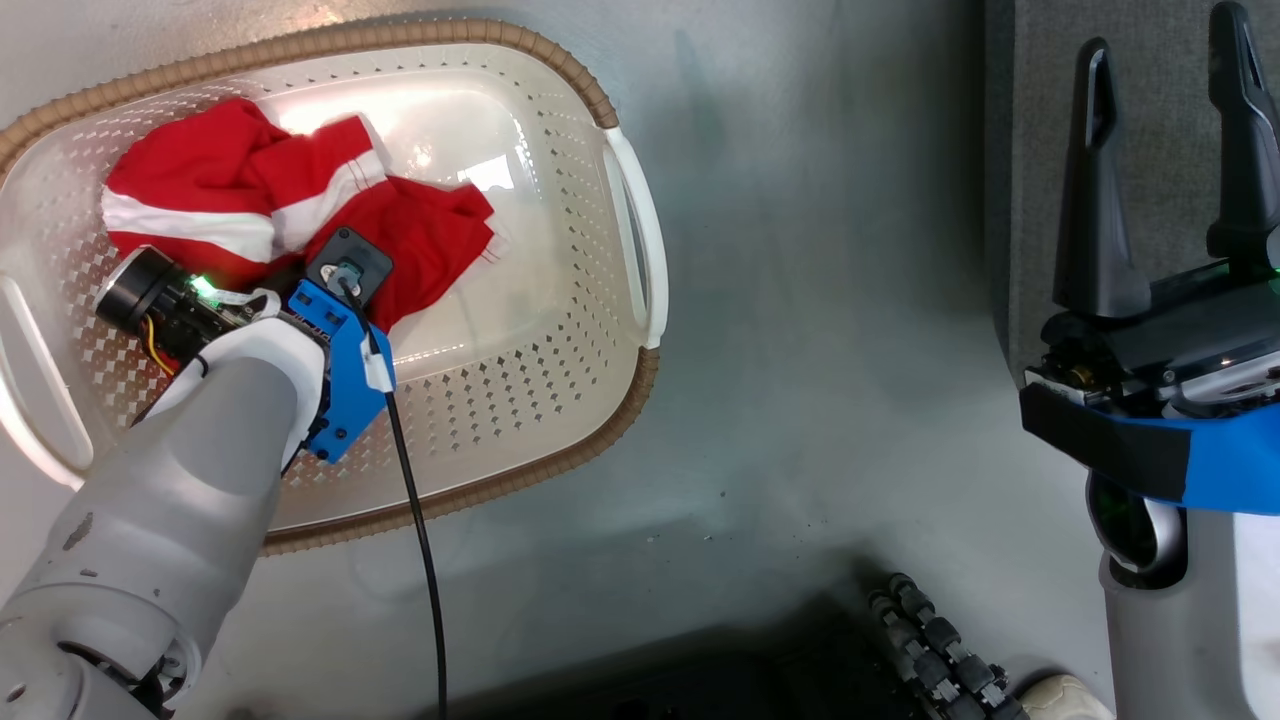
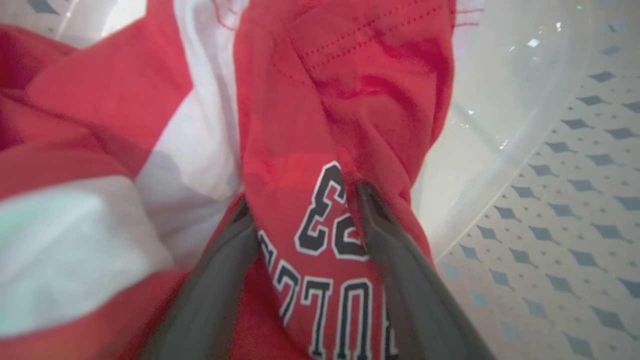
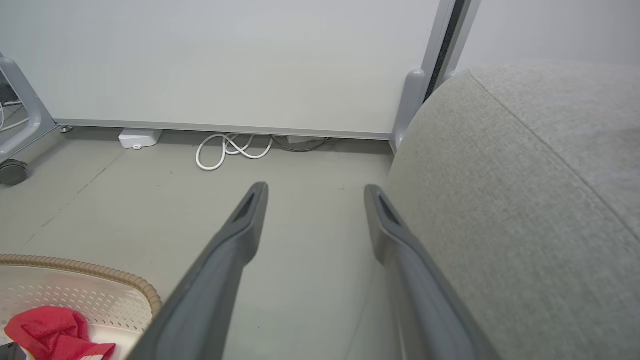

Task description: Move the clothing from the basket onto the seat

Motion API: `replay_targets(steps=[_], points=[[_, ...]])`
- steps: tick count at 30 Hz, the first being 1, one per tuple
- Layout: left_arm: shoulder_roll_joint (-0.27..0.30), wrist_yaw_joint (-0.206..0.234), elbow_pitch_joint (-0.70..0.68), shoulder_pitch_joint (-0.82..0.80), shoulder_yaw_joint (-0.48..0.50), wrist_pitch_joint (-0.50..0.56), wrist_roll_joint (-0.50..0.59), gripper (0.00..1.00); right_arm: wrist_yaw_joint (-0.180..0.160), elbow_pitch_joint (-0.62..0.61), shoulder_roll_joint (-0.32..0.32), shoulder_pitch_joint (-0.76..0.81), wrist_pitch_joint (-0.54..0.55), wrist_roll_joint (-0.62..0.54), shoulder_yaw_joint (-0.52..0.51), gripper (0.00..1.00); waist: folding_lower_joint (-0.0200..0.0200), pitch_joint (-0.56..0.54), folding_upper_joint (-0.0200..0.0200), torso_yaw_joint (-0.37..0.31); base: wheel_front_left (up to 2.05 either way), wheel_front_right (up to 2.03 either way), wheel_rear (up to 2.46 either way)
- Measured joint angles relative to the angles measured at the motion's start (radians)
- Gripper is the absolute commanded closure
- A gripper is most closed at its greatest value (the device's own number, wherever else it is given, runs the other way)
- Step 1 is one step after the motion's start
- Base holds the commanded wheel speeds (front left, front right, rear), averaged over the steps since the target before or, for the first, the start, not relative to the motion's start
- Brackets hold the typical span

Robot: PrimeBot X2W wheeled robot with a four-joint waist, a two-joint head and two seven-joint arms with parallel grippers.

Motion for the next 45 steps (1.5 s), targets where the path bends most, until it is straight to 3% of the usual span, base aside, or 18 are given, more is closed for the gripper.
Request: replay_targets(steps=[1,8,15,27,45], points=[[-0.001,0.000,0.001,0.000,-0.005,0.000,0.000,1.00,0.000,-0.001,0.000,0.000,0.000,0.000,-0.002,0.00,0.0000,0.000,0.0000,0.000,0.00,0.00,0.00],[-0.020,0.000,0.001,0.000,-0.029,-0.027,-0.009,1.00,0.000,0.004,0.000,-0.001,0.000,-0.004,-0.007,0.00,-0.0001,-0.020,0.0000,0.008,0.00,0.00,0.00],[-0.067,0.000,-0.035,0.000,-0.059,-0.127,-0.018,1.00,0.000,0.018,0.000,-0.006,0.000,-0.007,-0.016,0.00,-0.0001,-0.069,0.0000,0.027,0.00,0.00,0.00],[-0.133,0.000,-0.100,0.008,-0.056,-0.264,-0.067,1.00,0.000,0.075,0.000,-0.002,0.000,-0.023,-0.021,0.00,-0.0001,-0.224,0.0001,0.073,0.00,0.00,0.00],[-0.065,0.043,-0.486,0.143,0.143,-0.270,-0.011,1.00,0.000,0.199,0.001,0.097,0.000,-0.041,-0.039,0.00,-0.0003,-0.552,0.0001,0.129,0.00,0.00,0.00]])
